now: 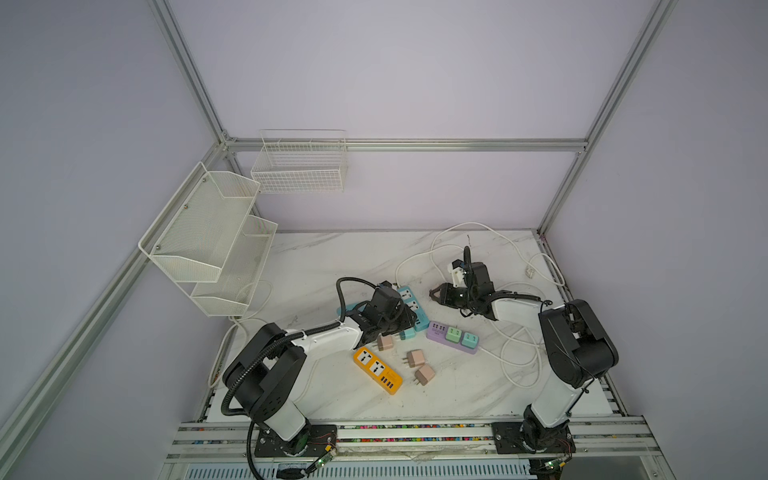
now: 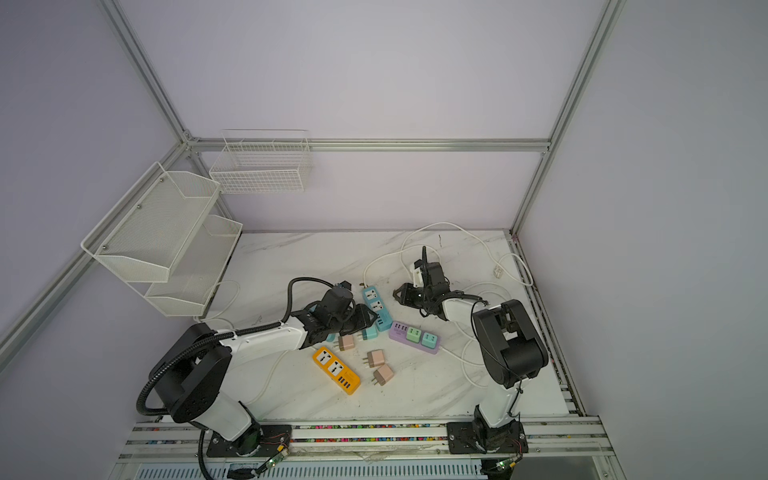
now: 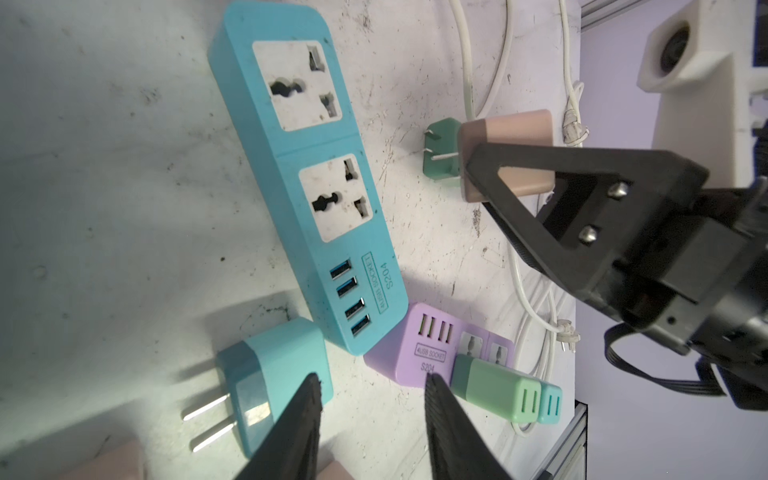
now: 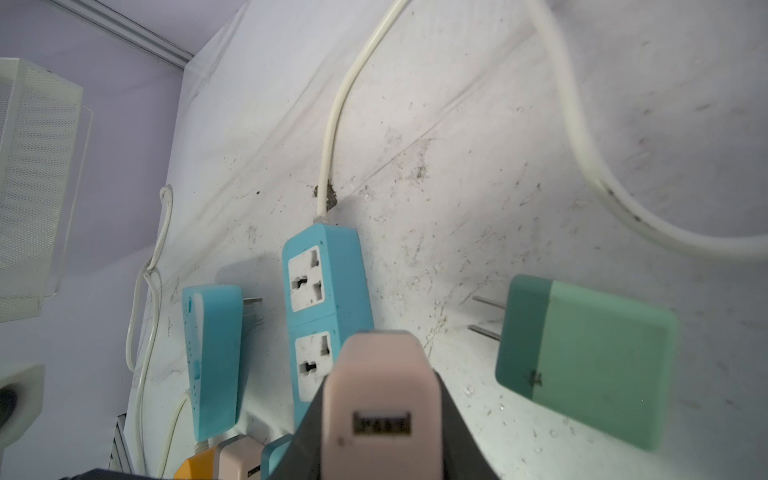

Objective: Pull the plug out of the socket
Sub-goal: 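Carry the pink adapter beside the green adapter and open the right gripper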

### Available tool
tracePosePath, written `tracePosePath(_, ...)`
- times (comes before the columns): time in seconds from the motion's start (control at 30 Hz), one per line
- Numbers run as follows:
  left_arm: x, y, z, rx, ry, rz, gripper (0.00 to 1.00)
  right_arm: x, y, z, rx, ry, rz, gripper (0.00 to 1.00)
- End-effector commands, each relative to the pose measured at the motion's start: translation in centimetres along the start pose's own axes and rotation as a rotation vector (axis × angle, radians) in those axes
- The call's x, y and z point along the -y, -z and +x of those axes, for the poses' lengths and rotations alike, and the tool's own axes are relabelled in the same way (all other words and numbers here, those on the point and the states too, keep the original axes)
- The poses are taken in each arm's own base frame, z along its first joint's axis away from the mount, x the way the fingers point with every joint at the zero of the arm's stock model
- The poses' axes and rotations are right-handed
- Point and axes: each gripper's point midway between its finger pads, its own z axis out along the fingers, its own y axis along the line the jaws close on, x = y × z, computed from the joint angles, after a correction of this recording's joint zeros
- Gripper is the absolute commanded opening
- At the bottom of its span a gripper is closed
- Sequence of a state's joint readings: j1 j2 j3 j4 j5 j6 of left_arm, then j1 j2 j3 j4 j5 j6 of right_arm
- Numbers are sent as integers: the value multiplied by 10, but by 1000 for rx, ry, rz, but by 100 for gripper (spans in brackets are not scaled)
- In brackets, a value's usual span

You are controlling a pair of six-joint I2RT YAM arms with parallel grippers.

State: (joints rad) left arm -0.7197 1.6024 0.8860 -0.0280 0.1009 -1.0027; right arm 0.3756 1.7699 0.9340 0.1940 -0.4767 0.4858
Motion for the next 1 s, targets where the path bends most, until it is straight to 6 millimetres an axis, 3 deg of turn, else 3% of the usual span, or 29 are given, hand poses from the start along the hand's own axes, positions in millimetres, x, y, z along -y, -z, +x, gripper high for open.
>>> tracePosePath(0.0, -5, 6, 4, 19, -16, -14, 43, -14, -4, -19, 59, -4, -59, 15)
tracePosePath(0.37, -9, 2, 10, 15, -27, -35, 45, -5, -25, -17, 32, -48, -62, 17)
tracePosePath(0.63, -10, -4, 11, 4, -27, -43, 45, -14, -40, -11, -9, -18, -68, 20)
tracePosePath(0.97, -8, -8, 12, -8, -32, -40, 46, -5, -48, -8, -26, 10, -10, 27)
